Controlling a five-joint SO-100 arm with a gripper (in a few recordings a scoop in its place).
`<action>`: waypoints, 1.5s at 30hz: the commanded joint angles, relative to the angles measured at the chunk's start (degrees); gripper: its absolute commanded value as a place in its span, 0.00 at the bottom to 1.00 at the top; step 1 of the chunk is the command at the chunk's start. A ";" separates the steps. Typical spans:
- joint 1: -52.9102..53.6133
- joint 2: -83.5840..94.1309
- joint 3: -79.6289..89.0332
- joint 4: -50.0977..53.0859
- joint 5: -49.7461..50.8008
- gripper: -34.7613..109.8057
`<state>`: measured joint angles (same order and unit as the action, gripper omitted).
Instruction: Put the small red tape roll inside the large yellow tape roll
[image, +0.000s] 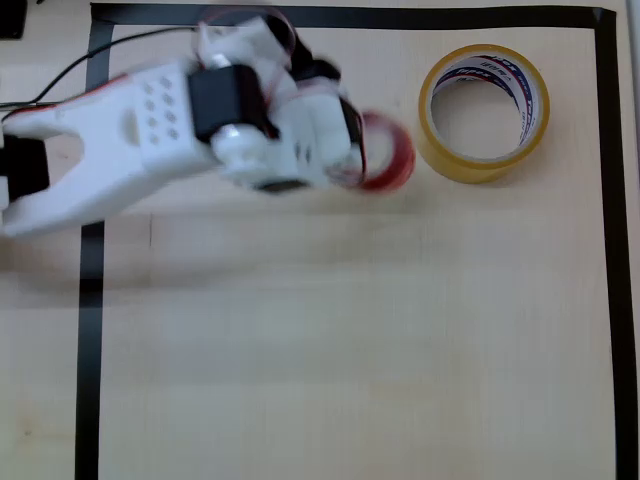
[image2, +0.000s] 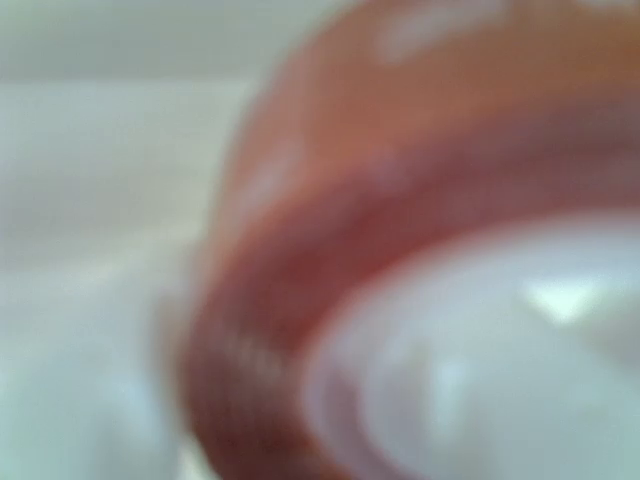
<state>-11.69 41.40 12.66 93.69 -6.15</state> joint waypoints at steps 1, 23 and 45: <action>-1.76 1.67 -17.49 -0.26 -5.10 0.24; -4.75 -15.03 -23.99 -24.61 -5.54 0.24; -0.70 -20.65 -24.70 -28.83 -3.43 0.34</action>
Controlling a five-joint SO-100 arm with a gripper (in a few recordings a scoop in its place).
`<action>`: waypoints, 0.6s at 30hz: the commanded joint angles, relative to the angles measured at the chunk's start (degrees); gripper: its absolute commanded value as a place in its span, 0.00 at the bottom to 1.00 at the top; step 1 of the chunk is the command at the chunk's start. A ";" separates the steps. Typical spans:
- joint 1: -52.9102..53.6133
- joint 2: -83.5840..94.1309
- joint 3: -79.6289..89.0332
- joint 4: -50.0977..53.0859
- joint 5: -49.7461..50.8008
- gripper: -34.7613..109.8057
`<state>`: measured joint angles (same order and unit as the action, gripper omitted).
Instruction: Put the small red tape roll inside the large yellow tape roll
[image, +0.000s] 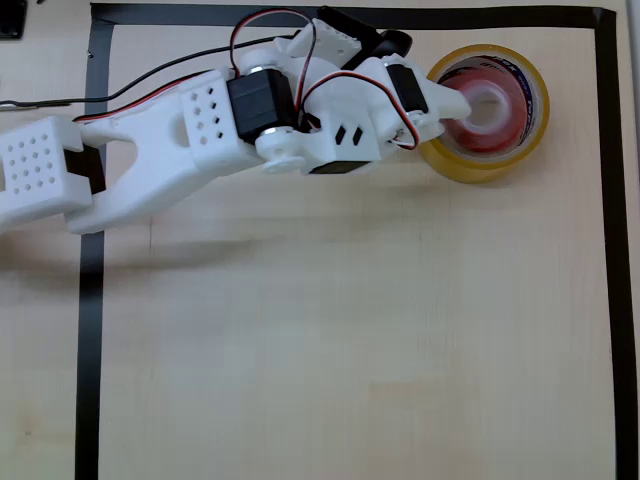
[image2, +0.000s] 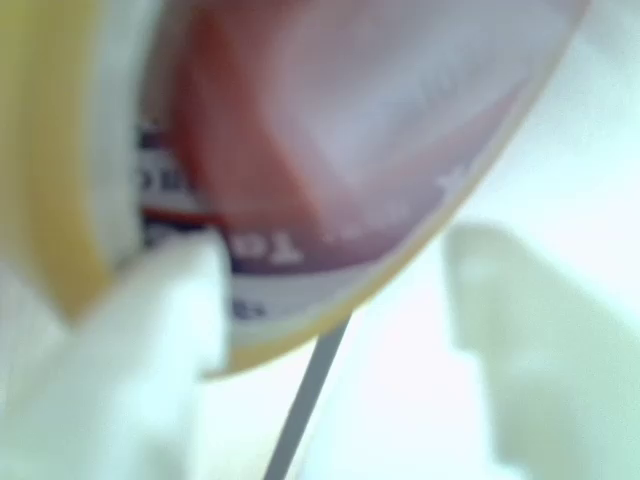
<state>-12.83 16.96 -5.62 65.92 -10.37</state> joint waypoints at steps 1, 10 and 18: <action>0.35 3.78 -6.42 -1.05 0.79 0.35; -1.05 8.61 -8.17 4.48 0.62 0.32; -2.29 19.16 -8.09 19.69 0.79 0.24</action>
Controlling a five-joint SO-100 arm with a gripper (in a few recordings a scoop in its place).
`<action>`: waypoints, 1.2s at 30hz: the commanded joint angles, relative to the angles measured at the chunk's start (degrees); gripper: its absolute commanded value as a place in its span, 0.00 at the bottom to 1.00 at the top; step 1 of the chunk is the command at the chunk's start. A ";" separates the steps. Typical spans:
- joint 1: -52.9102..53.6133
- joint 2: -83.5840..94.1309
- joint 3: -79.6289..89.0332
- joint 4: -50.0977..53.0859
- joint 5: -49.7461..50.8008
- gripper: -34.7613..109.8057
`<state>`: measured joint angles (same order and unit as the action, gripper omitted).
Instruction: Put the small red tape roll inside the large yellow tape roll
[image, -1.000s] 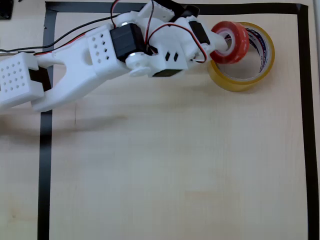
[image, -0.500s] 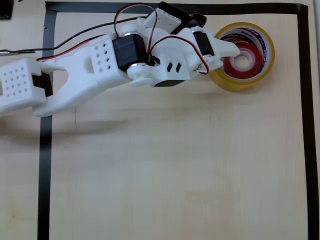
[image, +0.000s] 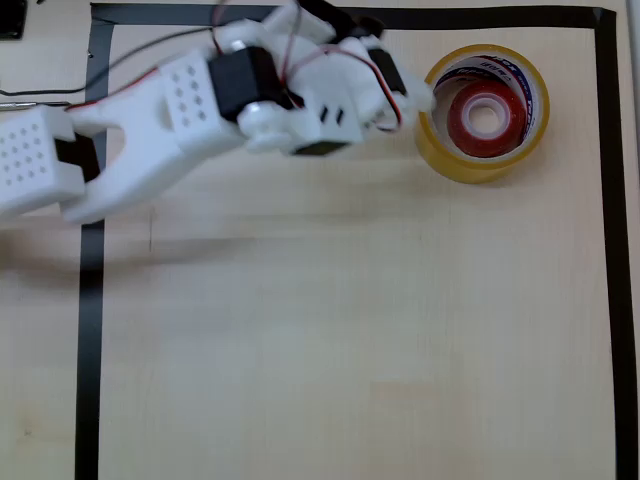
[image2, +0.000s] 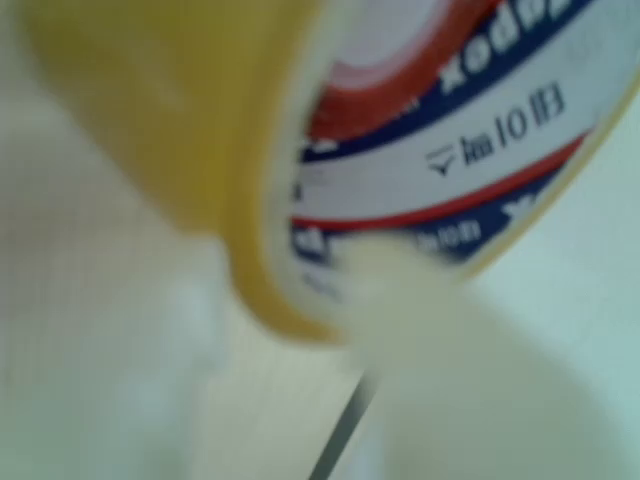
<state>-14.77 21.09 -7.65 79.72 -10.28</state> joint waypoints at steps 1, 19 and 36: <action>-0.26 15.73 -6.15 8.09 1.58 0.24; 2.11 43.51 7.12 23.99 13.27 0.24; 13.71 117.77 125.95 -18.02 12.57 0.24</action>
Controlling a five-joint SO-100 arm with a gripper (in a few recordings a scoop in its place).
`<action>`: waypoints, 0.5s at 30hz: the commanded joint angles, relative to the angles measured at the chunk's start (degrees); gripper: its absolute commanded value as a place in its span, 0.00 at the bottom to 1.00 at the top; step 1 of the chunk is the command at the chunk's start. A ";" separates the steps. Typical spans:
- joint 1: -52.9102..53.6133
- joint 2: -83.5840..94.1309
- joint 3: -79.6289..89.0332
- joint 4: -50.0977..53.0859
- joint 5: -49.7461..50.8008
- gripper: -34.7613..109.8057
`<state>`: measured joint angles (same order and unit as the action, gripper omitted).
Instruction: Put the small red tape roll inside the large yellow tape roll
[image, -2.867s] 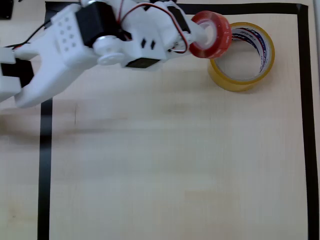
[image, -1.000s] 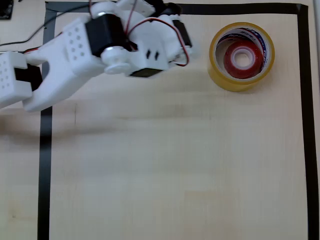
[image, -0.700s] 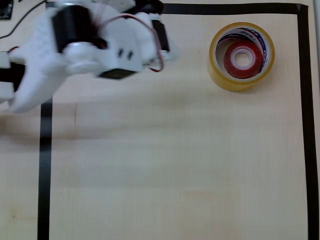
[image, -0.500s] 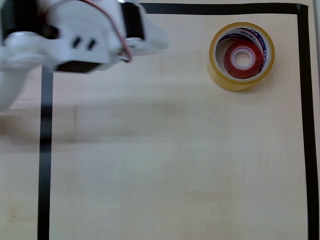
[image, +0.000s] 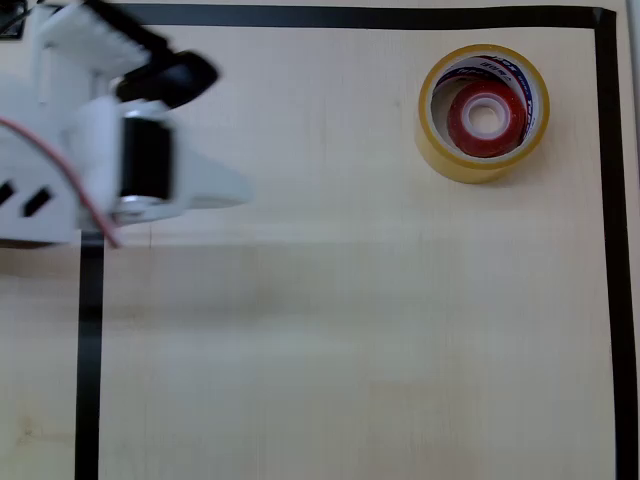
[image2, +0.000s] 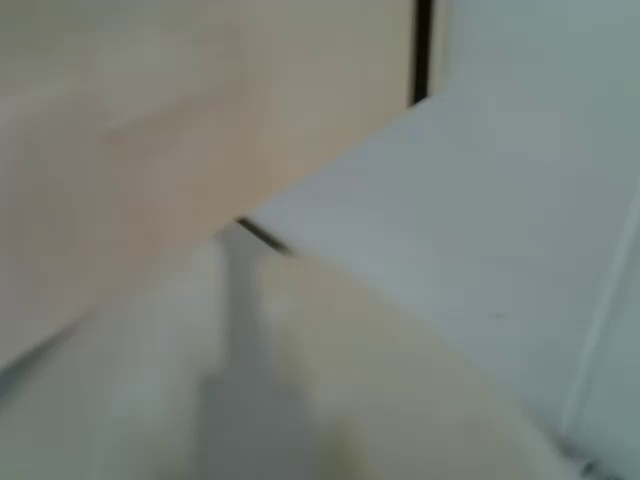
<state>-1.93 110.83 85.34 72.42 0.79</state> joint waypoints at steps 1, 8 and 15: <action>0.88 32.70 38.23 -12.74 1.49 0.24; 0.44 56.78 61.35 -15.73 1.49 0.24; -2.72 75.50 76.55 -11.07 0.26 0.24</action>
<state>-2.29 177.28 158.55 59.24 0.79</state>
